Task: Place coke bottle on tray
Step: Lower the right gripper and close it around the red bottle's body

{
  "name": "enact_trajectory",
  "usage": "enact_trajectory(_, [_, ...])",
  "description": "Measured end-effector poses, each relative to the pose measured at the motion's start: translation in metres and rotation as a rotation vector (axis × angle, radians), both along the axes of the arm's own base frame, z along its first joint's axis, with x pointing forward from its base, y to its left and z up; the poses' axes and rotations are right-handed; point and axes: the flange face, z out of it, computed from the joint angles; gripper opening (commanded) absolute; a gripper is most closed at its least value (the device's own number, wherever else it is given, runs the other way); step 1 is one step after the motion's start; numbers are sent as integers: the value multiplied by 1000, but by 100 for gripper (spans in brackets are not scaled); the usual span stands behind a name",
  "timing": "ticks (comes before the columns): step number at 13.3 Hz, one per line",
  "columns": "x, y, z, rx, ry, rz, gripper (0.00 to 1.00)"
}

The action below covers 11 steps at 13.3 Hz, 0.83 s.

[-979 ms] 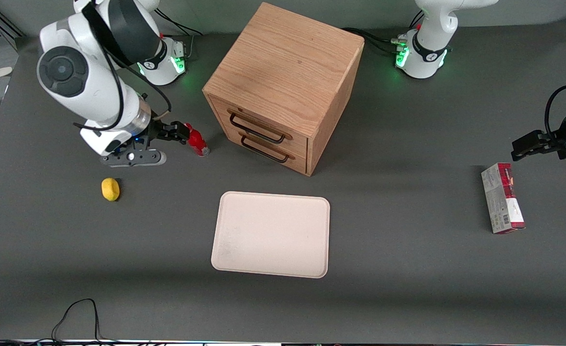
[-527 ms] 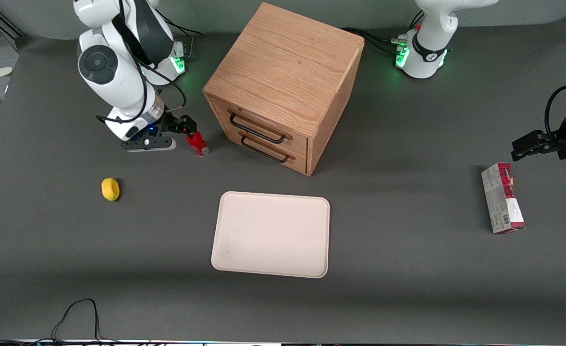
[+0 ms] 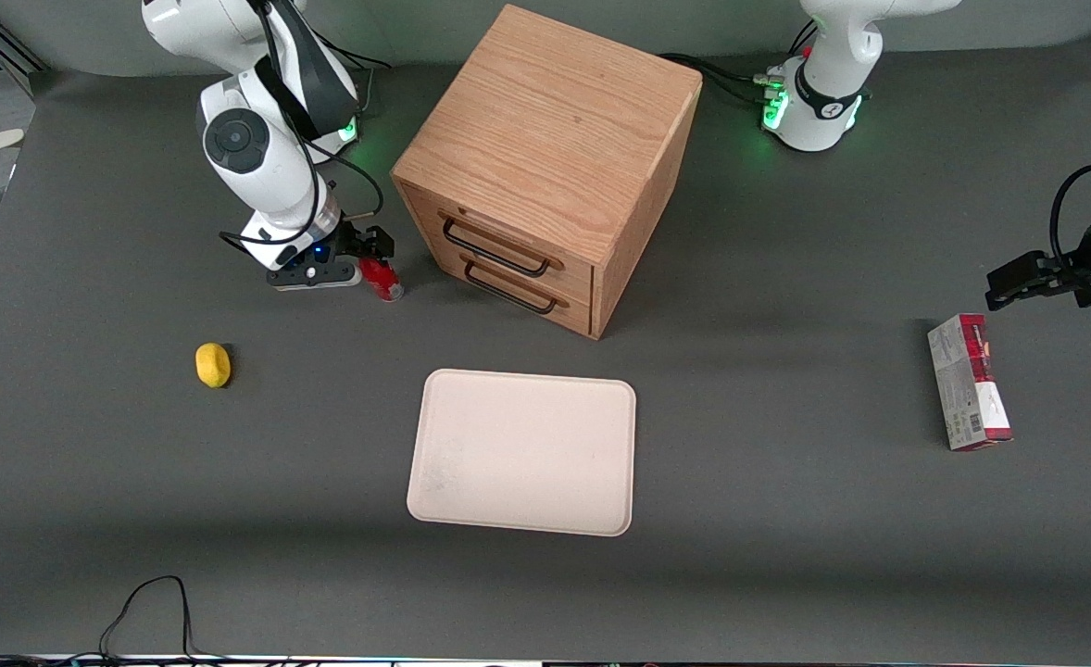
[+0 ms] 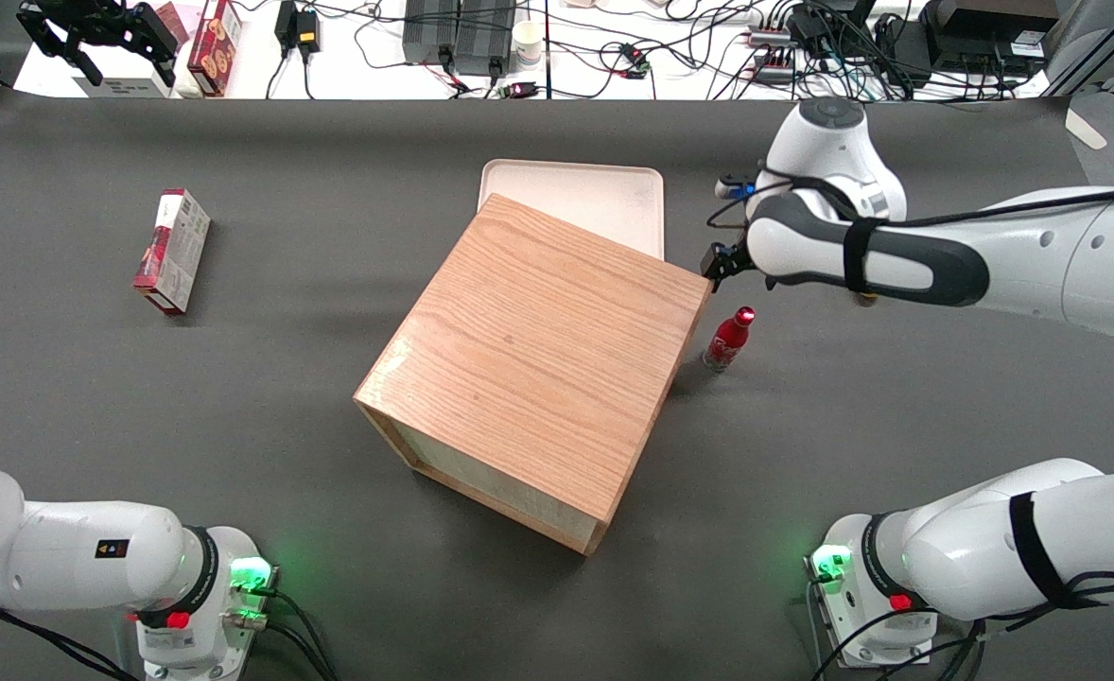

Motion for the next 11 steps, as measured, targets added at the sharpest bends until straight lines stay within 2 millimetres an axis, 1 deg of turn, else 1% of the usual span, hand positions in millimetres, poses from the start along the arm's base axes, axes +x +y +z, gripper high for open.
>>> enact_trajectory(2, [-11, -5, -9, -5, 8, -5, 100])
enact_trajectory(5, [-25, -5, -11, -4, -2, -3, 100])
enact_trajectory(9, [-31, -4, -14, -2, -10, -16, 100])
enact_trajectory(11, [-37, 2, -17, -4, -9, -11, 100])
